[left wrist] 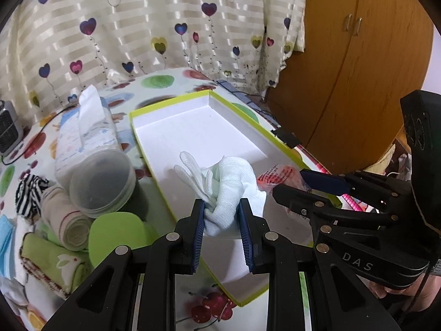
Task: Organize soft objects
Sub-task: 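Carry the white sock and plastic bag with both tools over the white box, then open the left tool to drop the sock while the right tool releases the bag into the box, then move both tools back from the box toward the items on the table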
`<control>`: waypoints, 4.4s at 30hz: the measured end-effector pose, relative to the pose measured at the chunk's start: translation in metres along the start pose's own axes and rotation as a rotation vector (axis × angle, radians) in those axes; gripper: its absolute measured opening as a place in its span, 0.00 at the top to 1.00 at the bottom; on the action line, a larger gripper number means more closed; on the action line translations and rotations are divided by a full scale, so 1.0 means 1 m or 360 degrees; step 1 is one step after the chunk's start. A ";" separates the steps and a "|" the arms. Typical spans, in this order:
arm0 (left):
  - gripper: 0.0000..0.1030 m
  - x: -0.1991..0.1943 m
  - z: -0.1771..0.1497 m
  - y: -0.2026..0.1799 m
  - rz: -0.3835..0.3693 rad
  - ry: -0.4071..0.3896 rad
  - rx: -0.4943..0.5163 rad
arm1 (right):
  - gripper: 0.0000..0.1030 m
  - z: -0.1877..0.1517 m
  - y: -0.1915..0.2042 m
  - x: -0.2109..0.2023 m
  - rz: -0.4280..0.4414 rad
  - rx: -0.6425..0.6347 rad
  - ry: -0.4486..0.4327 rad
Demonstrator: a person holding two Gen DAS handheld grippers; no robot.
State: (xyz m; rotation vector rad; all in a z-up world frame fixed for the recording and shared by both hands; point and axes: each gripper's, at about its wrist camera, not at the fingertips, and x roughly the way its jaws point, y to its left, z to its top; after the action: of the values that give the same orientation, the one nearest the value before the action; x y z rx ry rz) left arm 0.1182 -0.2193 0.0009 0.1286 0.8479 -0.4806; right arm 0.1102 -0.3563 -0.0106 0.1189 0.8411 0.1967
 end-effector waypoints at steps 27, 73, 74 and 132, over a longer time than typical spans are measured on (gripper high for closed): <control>0.66 -0.012 0.003 -0.003 -0.0117 -0.0078 0.0004 | 0.52 0.003 0.000 -0.013 -0.0112 -0.0051 -0.0048; 0.66 -0.120 -0.057 0.067 0.0030 -0.0302 -0.0263 | 0.52 -0.008 0.119 -0.075 0.0013 -0.0386 -0.0175; 0.66 -0.120 -0.058 0.068 0.0033 -0.0302 -0.0269 | 0.52 -0.009 0.122 -0.074 0.0019 -0.0391 -0.0173; 0.47 -0.146 -0.133 0.241 0.0533 -0.0299 -0.0852 | 0.51 -0.012 0.224 -0.008 0.0325 -0.0665 0.0014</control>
State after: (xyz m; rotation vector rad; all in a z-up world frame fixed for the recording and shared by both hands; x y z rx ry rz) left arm 0.0546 0.0862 0.0025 -0.2616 0.7266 0.0575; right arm 0.0677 -0.1390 0.0281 -0.1891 0.7802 0.5600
